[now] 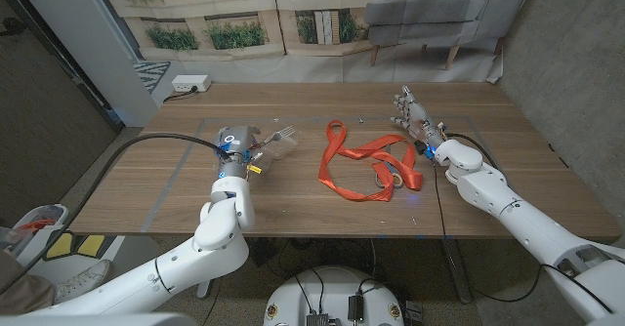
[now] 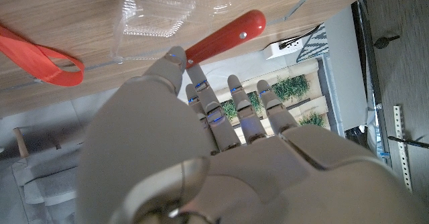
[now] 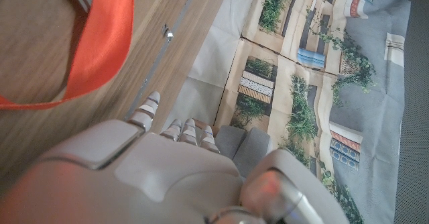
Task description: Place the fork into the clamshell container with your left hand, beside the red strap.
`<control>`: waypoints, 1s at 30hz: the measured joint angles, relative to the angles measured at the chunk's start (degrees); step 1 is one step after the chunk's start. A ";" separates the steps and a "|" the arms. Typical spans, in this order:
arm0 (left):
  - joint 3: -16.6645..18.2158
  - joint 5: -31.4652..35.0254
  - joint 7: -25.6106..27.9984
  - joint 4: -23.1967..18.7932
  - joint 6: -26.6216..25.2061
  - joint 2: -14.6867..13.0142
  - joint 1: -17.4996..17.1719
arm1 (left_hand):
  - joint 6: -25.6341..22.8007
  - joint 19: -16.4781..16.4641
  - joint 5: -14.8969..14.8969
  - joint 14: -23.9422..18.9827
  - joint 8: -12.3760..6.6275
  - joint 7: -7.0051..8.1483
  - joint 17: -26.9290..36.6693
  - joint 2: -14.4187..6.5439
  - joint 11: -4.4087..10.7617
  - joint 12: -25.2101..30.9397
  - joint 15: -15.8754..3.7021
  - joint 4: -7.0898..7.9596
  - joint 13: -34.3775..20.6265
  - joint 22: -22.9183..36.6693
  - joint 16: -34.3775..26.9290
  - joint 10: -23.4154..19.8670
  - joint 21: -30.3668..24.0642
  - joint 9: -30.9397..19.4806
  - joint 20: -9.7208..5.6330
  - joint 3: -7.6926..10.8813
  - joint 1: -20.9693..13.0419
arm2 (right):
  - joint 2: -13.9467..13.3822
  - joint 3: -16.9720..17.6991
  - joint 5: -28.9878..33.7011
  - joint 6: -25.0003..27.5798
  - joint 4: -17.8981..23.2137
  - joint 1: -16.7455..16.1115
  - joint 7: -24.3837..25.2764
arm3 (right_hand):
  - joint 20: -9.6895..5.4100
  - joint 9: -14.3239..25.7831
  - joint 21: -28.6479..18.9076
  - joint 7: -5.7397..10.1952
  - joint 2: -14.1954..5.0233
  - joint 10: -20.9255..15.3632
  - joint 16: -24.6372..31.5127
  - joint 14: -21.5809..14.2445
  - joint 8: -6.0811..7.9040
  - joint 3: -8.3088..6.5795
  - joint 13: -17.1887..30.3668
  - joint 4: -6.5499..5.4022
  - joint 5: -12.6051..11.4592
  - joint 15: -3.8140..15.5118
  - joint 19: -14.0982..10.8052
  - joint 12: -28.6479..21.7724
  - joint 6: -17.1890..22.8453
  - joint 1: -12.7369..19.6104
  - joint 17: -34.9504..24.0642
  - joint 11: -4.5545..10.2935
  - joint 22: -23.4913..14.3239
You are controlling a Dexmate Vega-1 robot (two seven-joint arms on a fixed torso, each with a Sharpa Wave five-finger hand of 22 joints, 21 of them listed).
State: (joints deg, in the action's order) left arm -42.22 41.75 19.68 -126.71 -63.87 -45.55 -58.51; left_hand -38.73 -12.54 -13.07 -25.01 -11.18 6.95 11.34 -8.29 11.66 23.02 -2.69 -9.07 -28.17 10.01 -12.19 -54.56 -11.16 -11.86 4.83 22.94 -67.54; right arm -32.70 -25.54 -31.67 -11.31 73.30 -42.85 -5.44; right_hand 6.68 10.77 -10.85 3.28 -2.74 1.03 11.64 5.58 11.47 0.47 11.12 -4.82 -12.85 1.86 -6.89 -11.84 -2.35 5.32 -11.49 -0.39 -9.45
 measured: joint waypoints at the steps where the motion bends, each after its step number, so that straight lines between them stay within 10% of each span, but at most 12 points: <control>1: 0.00 -0.05 0.01 0.00 0.01 0.00 0.00 | 0.00 0.01 0.00 0.00 0.00 0.00 0.00 0.00 0.00 0.10 0.00 0.00 -0.04 0.00 0.00 0.00 0.00 0.00 0.01 0.00 0.00 | 0.01 -0.01 0.00 0.00 -0.02 0.02 0.00 | 0.00 0.00 0.00 0.00 0.00 0.00 0.00 0.00 0.00 0.00 0.00 0.00 0.00 0.00 0.00 0.00 0.00 0.00 0.00 0.00 0.00; 30: -2.00 -1.55 3.15 3.46 -2.13 1.69 2.27 | 0.42 -0.21 0.05 0.42 0.00 -0.41 0.28 -0.24 0.21 0.66 0.00 0.00 -0.59 -0.01 0.00 0.84 0.00 -0.26 0.41 0.46 0.05 | 1.22 -0.84 0.30 -0.46 -2.54 1.41 -1.33 | 0.00 0.00 0.00 0.00 0.00 -0.31 0.00 0.00 0.00 0.16 0.00 0.16 0.00 0.00 0.00 0.00 0.00 0.00 0.00 0.31 0.00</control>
State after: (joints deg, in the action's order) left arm -44.21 40.20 22.83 -123.25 -66.00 -43.86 -56.24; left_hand -38.31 -12.75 -13.02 -24.58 -11.18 6.54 11.62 -8.53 11.87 23.68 -2.69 -9.07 -28.76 10.00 -12.19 -53.72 -11.16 -12.12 5.23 23.40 -67.49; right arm -31.48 -26.38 -31.37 -11.77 70.77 -41.44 -6.77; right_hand 6.68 10.77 -10.86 3.28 -2.74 0.73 11.64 5.58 11.47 0.63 11.12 -4.65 -12.85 1.86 -6.89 -11.84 -2.35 5.32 -11.49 -0.09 -9.45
